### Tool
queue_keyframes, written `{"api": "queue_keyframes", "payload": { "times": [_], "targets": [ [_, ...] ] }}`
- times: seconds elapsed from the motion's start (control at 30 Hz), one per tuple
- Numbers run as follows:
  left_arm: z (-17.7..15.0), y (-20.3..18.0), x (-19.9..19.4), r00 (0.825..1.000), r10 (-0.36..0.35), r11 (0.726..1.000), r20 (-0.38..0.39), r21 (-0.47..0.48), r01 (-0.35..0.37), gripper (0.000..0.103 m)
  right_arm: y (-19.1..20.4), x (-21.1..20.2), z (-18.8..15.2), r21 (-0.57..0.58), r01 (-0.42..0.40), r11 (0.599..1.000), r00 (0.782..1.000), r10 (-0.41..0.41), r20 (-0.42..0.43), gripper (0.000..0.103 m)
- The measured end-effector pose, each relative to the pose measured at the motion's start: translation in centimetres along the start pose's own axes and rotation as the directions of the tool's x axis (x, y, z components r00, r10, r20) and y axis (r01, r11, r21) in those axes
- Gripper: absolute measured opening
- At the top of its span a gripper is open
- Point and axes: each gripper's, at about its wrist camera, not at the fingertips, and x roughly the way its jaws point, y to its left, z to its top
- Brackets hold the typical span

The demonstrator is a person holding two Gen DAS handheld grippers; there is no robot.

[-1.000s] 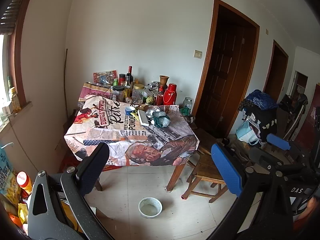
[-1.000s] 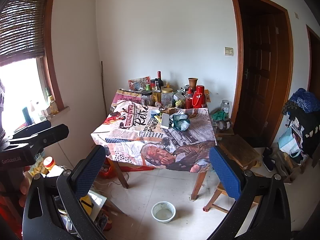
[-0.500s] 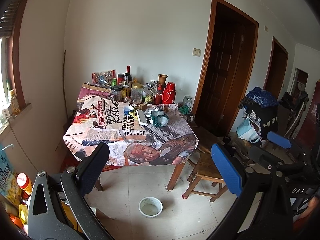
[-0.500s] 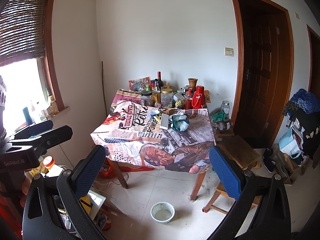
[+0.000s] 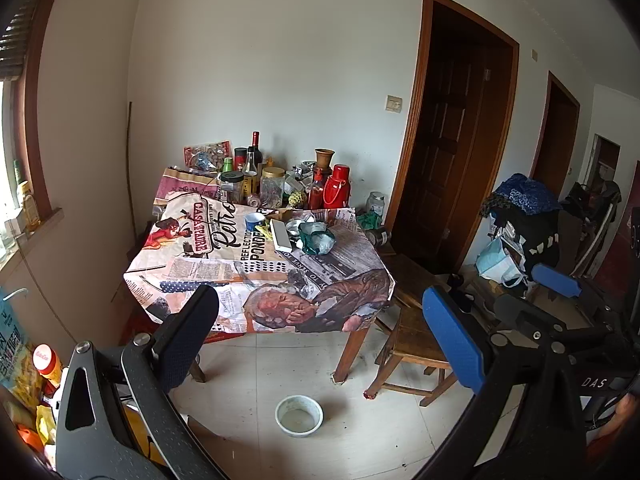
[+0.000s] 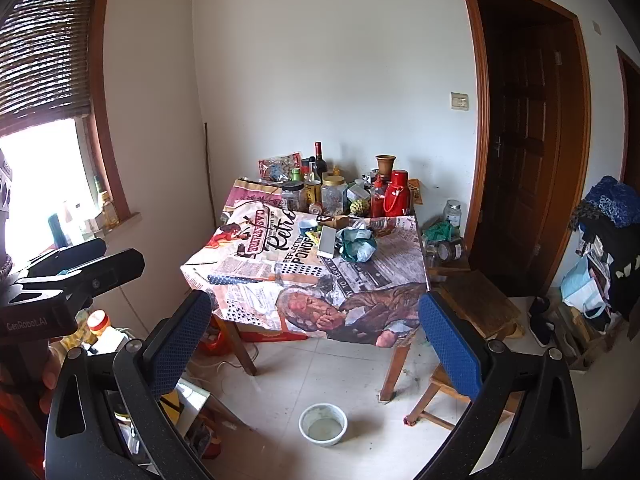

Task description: Collect trash

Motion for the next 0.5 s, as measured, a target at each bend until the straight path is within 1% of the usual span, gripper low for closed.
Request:
{"api": "queue_keyframes", "payload": {
  "times": [0.3,0.5],
  "targets": [
    [0.6,-2.1,1.6,1.000,-0.003,1.000,0.006,0.004,0.003,0.103,-2.1,0.9,0.5,-0.003,0.002,1.000,1.000,-0.002,0.014,0.103],
    [1.7,-3.2,4.3,1.000,-0.009,1.000,-0.016,0.029,0.009,0.102,-3.4,2.6,1.3,0.010,0.025,1.000,1.000,-0.025,0.010,0.103]
  ]
}}
